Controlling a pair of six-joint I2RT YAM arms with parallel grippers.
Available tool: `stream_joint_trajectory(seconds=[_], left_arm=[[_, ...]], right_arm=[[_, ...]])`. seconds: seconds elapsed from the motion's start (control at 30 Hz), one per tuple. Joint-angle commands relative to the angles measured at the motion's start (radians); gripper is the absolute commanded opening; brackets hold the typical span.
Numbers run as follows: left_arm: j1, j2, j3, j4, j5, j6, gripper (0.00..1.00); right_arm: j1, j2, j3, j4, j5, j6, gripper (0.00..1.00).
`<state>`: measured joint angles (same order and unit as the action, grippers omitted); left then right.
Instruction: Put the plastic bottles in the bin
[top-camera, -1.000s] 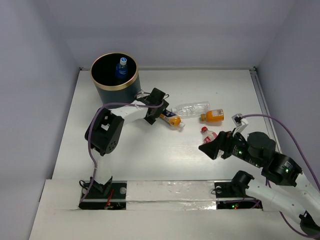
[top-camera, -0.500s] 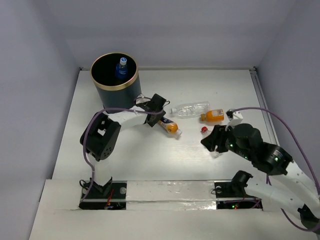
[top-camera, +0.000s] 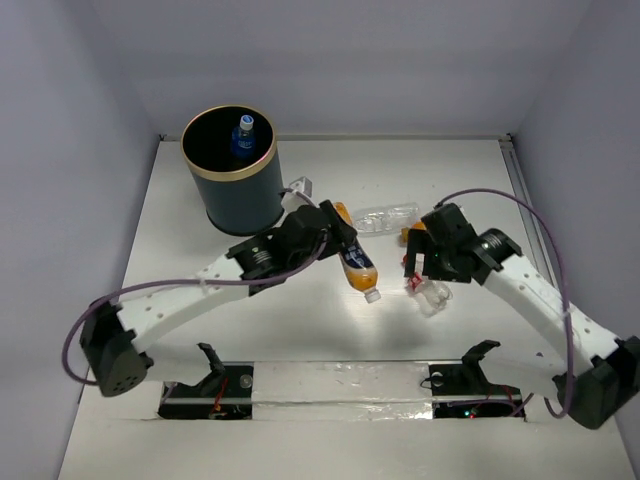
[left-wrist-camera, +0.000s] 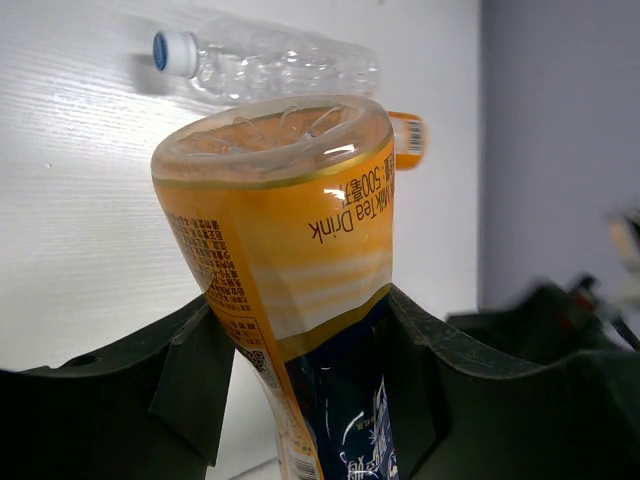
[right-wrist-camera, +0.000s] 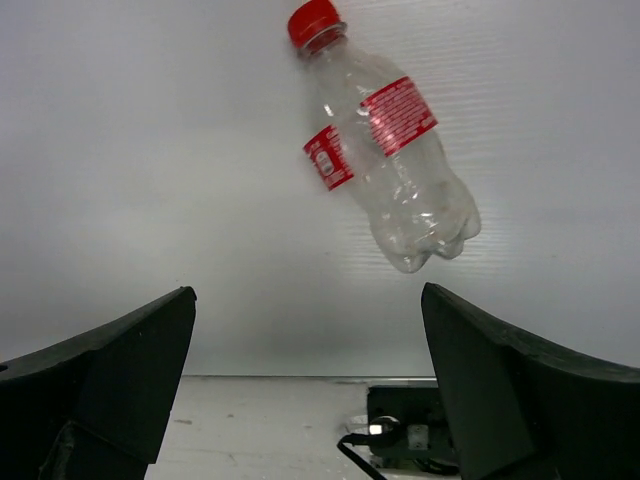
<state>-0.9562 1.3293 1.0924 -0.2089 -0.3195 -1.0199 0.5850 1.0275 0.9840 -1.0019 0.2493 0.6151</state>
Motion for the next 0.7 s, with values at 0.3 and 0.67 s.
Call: stream_joint_trajectory(seconds=[0.3, 0.67], left_arm=[[0.016, -0.334, 0.035, -0.038, 0.094, 0.210, 0.40], [0.155, -0.392, 0.145, -0.102, 0.152, 0.332, 0.40]], right_arm=[[-0.243, 0.380, 0.162, 0.009, -0.277, -0.327, 1.00], [-0.252, 0.568, 0.087, 0.148, -0.282, -0.273, 1.00]])
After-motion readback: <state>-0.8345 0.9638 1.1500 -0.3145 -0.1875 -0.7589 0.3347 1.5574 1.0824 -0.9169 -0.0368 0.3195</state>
